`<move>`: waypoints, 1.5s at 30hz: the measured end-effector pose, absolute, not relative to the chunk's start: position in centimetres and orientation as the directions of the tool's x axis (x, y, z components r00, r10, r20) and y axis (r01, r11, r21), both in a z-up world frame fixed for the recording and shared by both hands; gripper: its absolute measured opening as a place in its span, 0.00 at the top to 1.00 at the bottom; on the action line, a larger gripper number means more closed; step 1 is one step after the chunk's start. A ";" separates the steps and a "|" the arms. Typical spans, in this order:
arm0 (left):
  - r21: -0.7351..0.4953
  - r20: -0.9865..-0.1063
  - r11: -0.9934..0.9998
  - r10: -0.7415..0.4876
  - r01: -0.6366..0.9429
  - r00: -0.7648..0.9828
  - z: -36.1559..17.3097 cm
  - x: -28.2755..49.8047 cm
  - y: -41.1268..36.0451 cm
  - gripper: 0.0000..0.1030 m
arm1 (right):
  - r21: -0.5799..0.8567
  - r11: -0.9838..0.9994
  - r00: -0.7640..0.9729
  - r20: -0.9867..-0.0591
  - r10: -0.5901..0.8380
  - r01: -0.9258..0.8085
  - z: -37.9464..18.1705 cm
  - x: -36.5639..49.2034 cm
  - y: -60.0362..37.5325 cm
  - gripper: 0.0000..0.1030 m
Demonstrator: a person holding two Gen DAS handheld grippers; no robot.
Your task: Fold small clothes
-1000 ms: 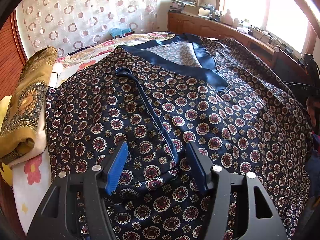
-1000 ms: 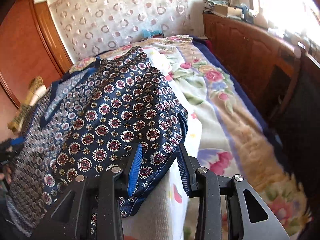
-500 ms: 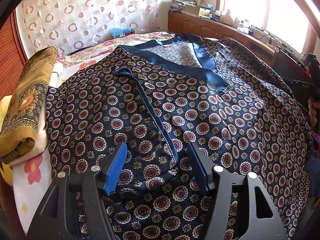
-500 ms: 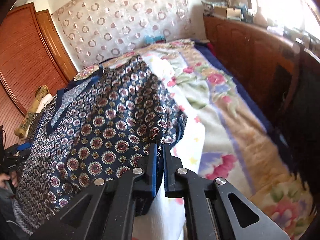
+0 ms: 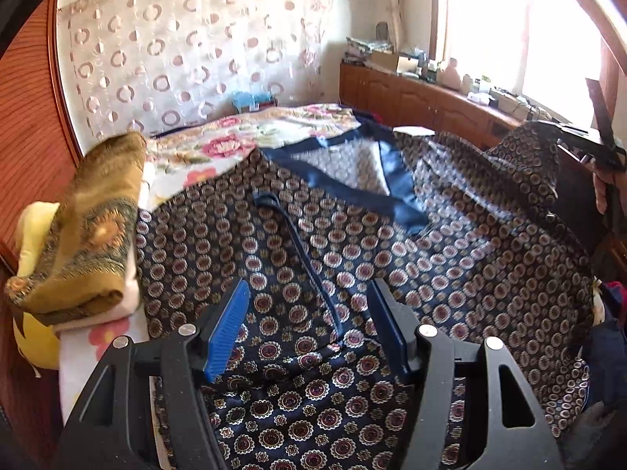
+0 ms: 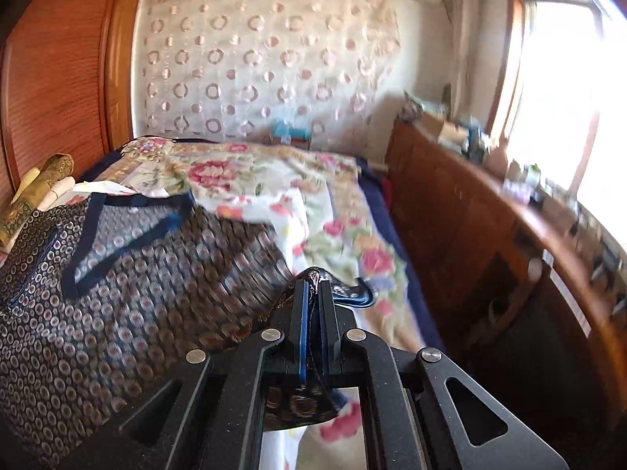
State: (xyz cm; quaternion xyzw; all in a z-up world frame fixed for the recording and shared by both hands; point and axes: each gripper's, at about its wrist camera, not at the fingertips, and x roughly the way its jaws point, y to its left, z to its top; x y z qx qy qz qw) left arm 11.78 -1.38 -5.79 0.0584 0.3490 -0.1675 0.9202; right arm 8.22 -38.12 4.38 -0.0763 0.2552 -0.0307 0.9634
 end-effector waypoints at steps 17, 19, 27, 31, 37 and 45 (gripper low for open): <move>-0.009 -0.620 0.933 -0.287 0.359 0.730 -4.3 10.1 -1.7 0.38 | 0.045 0.953 0.814 -0.509 0.280 -0.300 1.1 8.0 -30.3 0.76; -0.011 -0.619 0.935 -0.285 0.355 0.732 -4.4 10.1 -1.6 0.38 | 0.066 0.958 0.824 -0.496 0.273 -0.278 1.2 7.4 -31.8 0.76; -0.030 -0.622 0.937 -0.290 0.348 0.727 -4.9 10.1 -1.5 0.38 | 0.041 0.975 0.782 -0.590 0.200 -0.218 -1.1 6.6 -31.3 0.76; -0.034 -0.625 0.935 -0.294 0.352 0.723 -5.0 10.0 -1.7 0.38 | 0.022 0.972 0.706 -0.683 0.186 -0.235 -3.7 8.1 -29.6 0.76; -0.032 -0.631 0.936 -0.291 0.351 0.719 -5.2 9.9 -1.8 0.38 | -0.029 0.979 0.654 -0.749 0.111 -0.200 -6.4 10.8 -29.0 0.76; -0.035 -0.626 0.935 -0.296 0.352 0.722 -5.2 9.9 -1.7 0.38 | -0.067 0.965 0.681 -0.721 0.129 -0.254 -6.6 9.9 -30.4 0.99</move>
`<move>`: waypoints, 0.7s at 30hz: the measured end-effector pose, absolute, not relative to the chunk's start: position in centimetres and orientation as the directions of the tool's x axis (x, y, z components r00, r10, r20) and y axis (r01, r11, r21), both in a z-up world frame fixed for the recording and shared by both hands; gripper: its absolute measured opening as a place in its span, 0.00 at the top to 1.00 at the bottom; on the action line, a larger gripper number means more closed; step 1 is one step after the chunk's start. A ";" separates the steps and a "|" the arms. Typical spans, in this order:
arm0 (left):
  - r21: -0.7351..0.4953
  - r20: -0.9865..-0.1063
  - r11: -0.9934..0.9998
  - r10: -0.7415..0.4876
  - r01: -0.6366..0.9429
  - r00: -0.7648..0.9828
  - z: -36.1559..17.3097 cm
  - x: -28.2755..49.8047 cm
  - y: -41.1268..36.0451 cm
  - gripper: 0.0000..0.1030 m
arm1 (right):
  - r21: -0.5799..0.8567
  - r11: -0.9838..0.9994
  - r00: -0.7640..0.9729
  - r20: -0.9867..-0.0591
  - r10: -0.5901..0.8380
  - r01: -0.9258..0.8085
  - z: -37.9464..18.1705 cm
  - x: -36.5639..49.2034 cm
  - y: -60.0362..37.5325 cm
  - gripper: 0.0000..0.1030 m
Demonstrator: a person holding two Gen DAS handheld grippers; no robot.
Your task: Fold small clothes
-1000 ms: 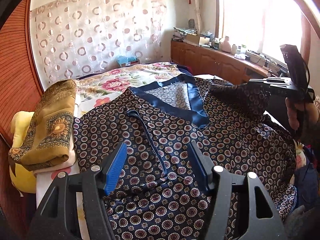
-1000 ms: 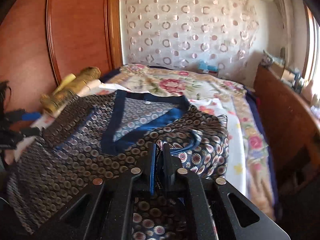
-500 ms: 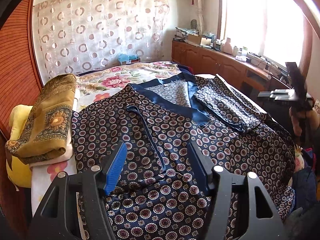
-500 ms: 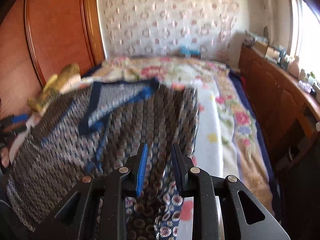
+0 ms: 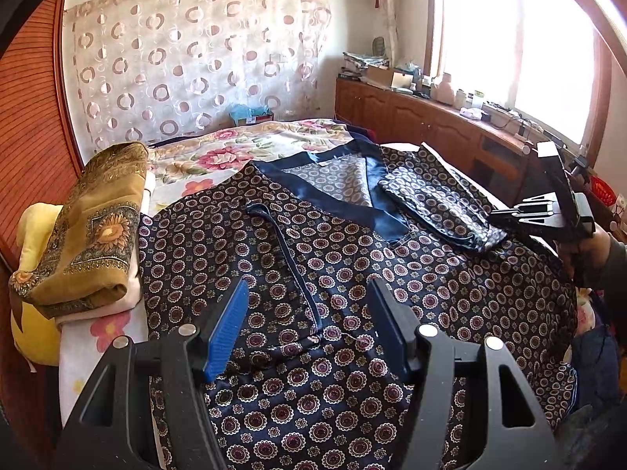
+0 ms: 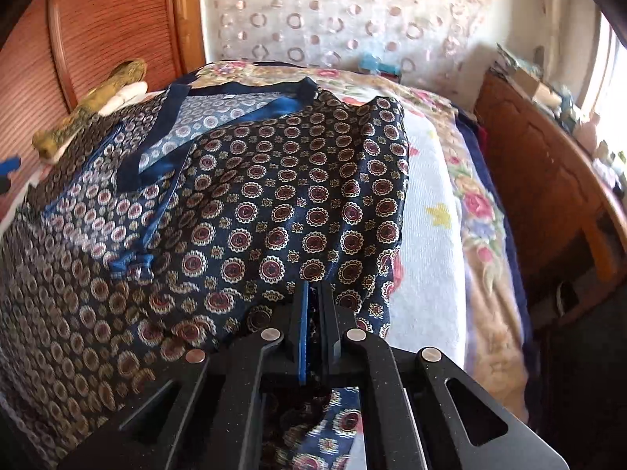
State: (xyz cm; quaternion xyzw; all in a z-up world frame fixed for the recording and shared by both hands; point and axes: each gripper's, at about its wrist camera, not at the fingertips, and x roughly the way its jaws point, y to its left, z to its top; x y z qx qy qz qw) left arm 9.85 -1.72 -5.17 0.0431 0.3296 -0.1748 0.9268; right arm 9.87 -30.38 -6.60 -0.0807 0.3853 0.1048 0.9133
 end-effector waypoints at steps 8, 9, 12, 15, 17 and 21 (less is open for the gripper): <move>-0.046 -0.619 0.945 -0.281 0.323 0.734 -5.0 10.4 -0.6 0.38 | -0.044 0.991 0.728 -0.683 0.060 -0.123 -4.1 8.5 -36.3 0.99; -0.050 -0.619 0.947 -0.278 0.317 0.735 -5.0 10.6 -0.4 0.38 | -0.043 0.993 0.728 -0.683 0.054 -0.114 -4.0 8.3 -36.8 0.99; -0.055 -0.618 0.954 -0.266 0.296 0.740 -4.8 11.3 0.5 0.38 | -0.013 0.997 0.729 -0.682 0.051 -0.081 -4.0 8.2 -38.4 0.99; -0.058 -0.619 0.955 -0.262 0.289 0.741 -4.5 12.0 1.2 0.38 | 0.039 0.997 0.721 -0.689 0.075 -0.066 -4.5 9.0 -39.5 0.98; -0.044 -0.622 0.958 -0.249 0.284 0.742 -4.4 12.6 1.6 0.38 | 0.063 0.996 0.727 -0.680 0.091 -0.067 -4.2 9.7 -40.0 0.98; -0.022 -0.647 0.966 -0.211 0.259 0.733 -4.3 15.0 3.1 0.38 | 0.101 0.992 0.747 -0.654 0.122 -0.074 -3.1 12.1 -40.0 0.81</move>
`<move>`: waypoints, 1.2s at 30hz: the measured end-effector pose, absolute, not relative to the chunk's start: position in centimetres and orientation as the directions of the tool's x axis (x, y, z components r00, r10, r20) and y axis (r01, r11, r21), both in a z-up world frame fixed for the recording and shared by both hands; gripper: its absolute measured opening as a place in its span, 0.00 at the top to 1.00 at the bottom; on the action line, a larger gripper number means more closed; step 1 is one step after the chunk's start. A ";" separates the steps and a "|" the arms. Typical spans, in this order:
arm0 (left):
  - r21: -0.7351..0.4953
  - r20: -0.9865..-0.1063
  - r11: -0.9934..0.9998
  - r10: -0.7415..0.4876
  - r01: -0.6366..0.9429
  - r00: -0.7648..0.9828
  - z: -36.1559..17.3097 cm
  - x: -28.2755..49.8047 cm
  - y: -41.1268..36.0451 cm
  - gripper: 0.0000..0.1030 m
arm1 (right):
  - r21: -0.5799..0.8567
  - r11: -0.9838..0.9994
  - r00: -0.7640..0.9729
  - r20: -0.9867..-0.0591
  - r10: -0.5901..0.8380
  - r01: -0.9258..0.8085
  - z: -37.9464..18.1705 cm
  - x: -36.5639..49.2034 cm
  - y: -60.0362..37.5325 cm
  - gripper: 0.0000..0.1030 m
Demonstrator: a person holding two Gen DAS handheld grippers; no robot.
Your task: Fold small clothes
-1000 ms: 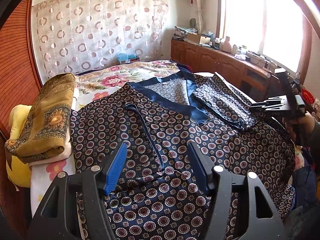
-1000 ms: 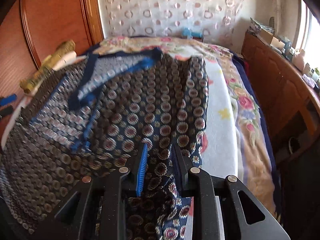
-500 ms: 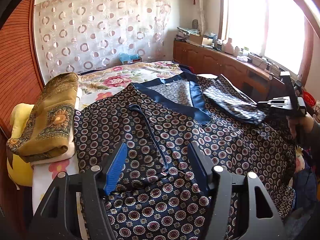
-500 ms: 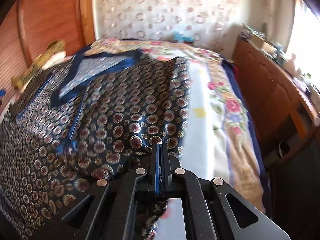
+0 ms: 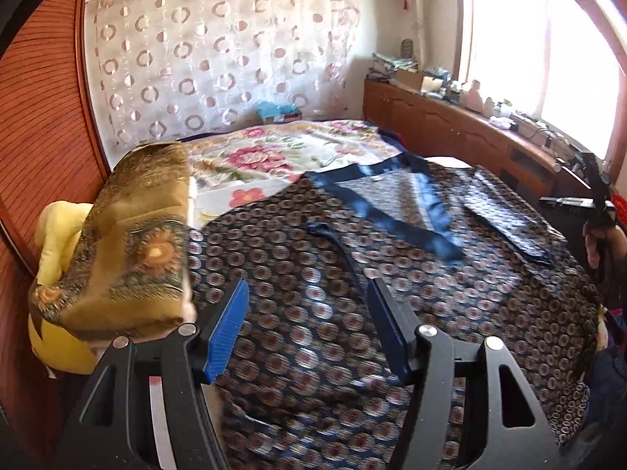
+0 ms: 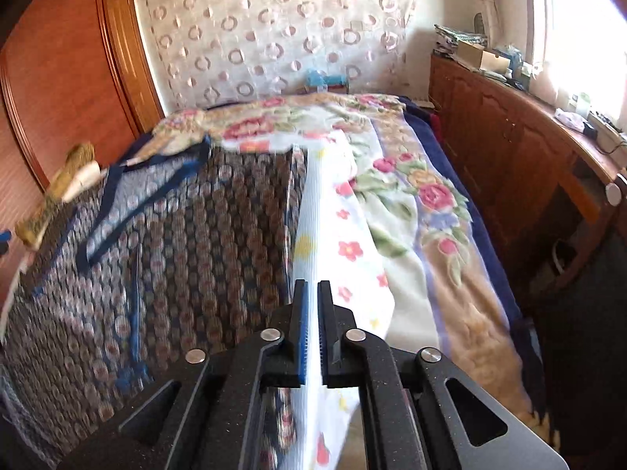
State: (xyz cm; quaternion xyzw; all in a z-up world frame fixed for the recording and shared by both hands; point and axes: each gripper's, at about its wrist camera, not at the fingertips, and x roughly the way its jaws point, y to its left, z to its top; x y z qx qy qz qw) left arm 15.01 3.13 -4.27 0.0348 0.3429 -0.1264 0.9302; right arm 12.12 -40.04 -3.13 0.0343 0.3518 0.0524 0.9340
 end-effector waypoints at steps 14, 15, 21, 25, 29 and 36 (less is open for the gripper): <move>-0.057 -0.725 0.964 -0.218 0.258 0.654 -5.2 22.3 7.9 0.46 | 0.015 0.991 0.691 -0.715 0.104 -0.134 -3.9 21.2 -38.3 0.65; -0.048 -0.735 0.964 -0.212 0.262 0.644 -5.4 22.8 7.8 0.47 | 0.013 0.991 0.688 -0.718 0.104 -0.135 -3.7 21.7 -38.2 0.65; 0.015 -0.808 0.972 -0.127 0.236 0.575 -7.3 26.1 7.1 0.47 | 0.010 0.985 0.686 -0.716 0.129 -0.174 -4.0 23.6 -37.2 0.65; 0.044 -0.837 0.974 -0.086 0.223 0.541 -8.2 27.6 7.0 0.48 | -0.006 0.981 0.680 -0.721 0.132 -0.196 -4.8 24.0 -36.5 0.65; 0.062 -0.851 0.966 -0.080 0.251 0.519 -8.7 27.8 6.2 0.61 | -0.022 0.978 0.690 -0.712 0.130 -0.207 -5.0 23.9 -36.4 0.65; 0.108 -0.860 0.977 0.000 0.182 0.511 -9.1 29.2 6.9 0.61 | 0.005 0.977 0.688 -0.710 0.153 -0.212 -5.1 23.7 -36.9 0.65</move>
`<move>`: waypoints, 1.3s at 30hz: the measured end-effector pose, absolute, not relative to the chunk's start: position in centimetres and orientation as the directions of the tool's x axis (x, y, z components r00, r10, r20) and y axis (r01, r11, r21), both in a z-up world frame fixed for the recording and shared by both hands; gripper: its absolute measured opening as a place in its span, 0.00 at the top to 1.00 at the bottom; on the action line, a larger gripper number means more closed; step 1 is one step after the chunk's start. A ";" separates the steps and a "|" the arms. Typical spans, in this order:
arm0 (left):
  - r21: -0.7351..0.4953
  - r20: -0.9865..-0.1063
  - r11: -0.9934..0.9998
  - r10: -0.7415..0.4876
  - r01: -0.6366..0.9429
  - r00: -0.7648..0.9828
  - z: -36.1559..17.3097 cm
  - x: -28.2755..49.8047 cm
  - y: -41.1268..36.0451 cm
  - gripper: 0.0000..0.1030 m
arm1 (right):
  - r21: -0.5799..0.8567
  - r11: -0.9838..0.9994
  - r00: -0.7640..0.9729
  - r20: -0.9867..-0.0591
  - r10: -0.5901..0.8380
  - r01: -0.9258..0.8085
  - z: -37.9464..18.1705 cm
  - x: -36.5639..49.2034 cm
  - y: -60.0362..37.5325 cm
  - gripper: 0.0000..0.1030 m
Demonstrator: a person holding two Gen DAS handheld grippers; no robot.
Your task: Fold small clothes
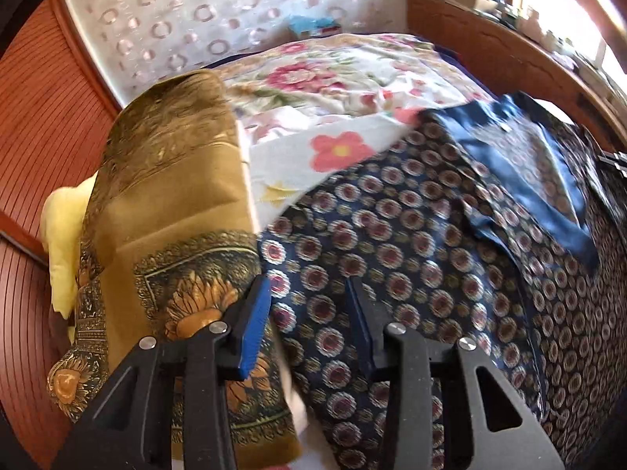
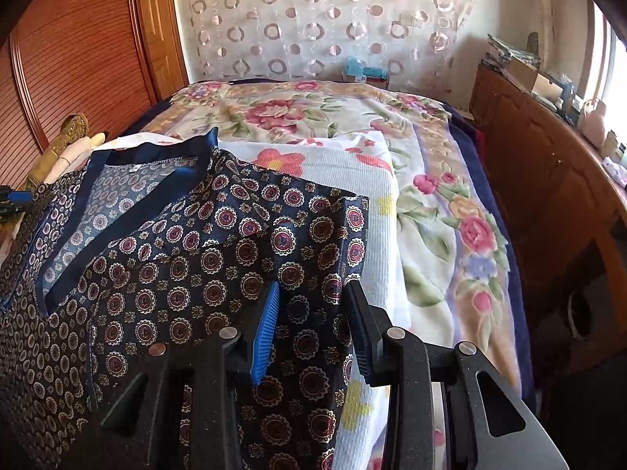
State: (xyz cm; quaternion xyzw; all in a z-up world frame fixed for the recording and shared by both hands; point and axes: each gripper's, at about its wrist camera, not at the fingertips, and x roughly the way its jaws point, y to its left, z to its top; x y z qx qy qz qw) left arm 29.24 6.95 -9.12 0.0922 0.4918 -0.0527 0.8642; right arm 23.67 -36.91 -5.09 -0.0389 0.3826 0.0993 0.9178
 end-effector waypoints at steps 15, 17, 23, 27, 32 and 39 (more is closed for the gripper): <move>0.014 -0.861 0.984 -0.077 0.175 0.503 -10.3 30.7 8.6 0.82 | 0.012 0.978 0.687 -0.710 0.154 -0.207 -5.1 23.5 -36.7 0.65; 0.009 -0.856 0.984 -0.084 0.177 0.510 -10.2 30.4 8.8 0.94 | 0.018 0.979 0.683 -0.713 0.156 -0.205 -5.1 23.5 -36.8 0.65; 0.009 -0.813 0.975 -0.121 0.221 0.569 -8.8 28.1 8.3 0.98 | 0.019 0.986 0.680 -0.722 0.130 -0.168 -4.9 24.2 -37.3 0.65; 0.002 -0.776 0.967 -0.159 0.255 0.610 -7.1 26.3 7.3 0.98 | 0.035 0.989 0.673 -0.730 0.122 -0.142 -4.8 25.0 -37.8 0.65; -0.017 -0.735 0.952 -0.219 0.305 0.642 -5.3 24.2 6.0 0.98 | 0.111 0.991 0.653 -0.746 0.133 -0.075 -4.6 26.0 -38.6 0.65; -0.003 -0.700 0.944 -0.237 0.329 0.674 -3.7 22.6 5.2 0.98 | 0.028 0.995 0.670 -0.738 0.083 -0.093 -4.2 25.9 -36.9 0.91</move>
